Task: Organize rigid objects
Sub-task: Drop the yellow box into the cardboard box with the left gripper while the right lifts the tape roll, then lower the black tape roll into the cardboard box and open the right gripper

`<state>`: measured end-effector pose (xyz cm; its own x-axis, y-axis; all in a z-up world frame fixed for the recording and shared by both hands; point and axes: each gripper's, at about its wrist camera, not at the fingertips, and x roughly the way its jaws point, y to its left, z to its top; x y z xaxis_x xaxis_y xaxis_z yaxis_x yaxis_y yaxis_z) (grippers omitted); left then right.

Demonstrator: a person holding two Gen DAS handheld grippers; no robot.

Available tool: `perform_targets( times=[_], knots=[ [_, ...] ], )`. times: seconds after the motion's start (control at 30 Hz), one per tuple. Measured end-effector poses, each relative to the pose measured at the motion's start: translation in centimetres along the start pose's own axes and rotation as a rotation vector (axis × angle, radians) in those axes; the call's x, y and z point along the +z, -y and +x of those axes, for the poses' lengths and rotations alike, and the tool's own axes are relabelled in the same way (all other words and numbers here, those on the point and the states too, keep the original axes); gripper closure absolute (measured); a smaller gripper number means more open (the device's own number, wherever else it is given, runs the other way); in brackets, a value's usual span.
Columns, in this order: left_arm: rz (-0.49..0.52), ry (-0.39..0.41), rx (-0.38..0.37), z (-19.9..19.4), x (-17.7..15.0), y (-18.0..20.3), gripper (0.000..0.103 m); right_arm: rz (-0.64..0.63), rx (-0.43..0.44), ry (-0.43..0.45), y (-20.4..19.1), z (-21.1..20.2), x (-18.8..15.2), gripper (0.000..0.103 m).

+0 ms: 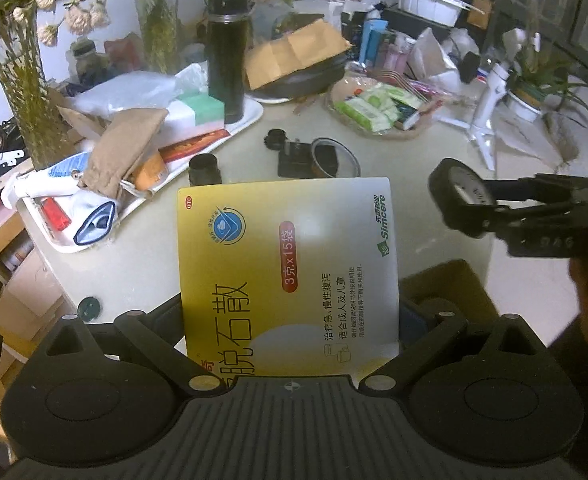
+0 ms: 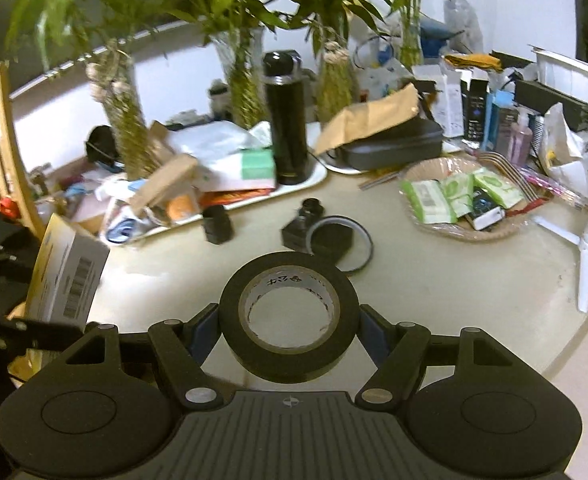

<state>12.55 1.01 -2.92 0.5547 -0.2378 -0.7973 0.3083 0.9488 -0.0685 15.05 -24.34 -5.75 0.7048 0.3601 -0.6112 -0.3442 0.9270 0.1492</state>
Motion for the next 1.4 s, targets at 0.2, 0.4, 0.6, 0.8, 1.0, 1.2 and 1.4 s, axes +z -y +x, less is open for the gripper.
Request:
perform_targets(
  times=[0.2,0.4,0.6,0.8,1.0,1.2,1.4],
  knots=[
    [-0.006,-0.136,-0.043,0.7,-0.1,1.4,0.001,-0.001,0.018,0.024,-0.8,-1.5,-0.7,0.028],
    [-0.100,-0.270,-0.079,3.5,-0.9,1.5,0.000,0.004,0.028,0.039,-0.9,-2.5,-1.3,0.028],
    [-0.153,-0.267,-0.099,3.0,-0.7,1.2,0.000,0.010,0.035,0.050,-0.5,-3.0,-1.6,0.028],
    [-0.150,-0.242,-0.060,2.3,-0.9,1.1,0.000,0.011,0.042,0.051,-0.4,-3.2,-1.6,0.028],
    [-0.143,-0.195,0.000,1.2,-1.2,0.0,0.000,-0.013,0.062,0.019,-1.1,-3.0,-2.3,0.028],
    [-0.129,-0.131,0.025,0.4,-1.5,-1.0,0.000,-0.078,0.108,-0.028,-3.0,-3.2,-3.4,0.028],
    [-0.135,-0.134,0.028,0.8,-2.0,-1.3,0.000,-0.121,0.142,-0.092,-4.1,-3.2,-4.3,0.027]
  ],
)
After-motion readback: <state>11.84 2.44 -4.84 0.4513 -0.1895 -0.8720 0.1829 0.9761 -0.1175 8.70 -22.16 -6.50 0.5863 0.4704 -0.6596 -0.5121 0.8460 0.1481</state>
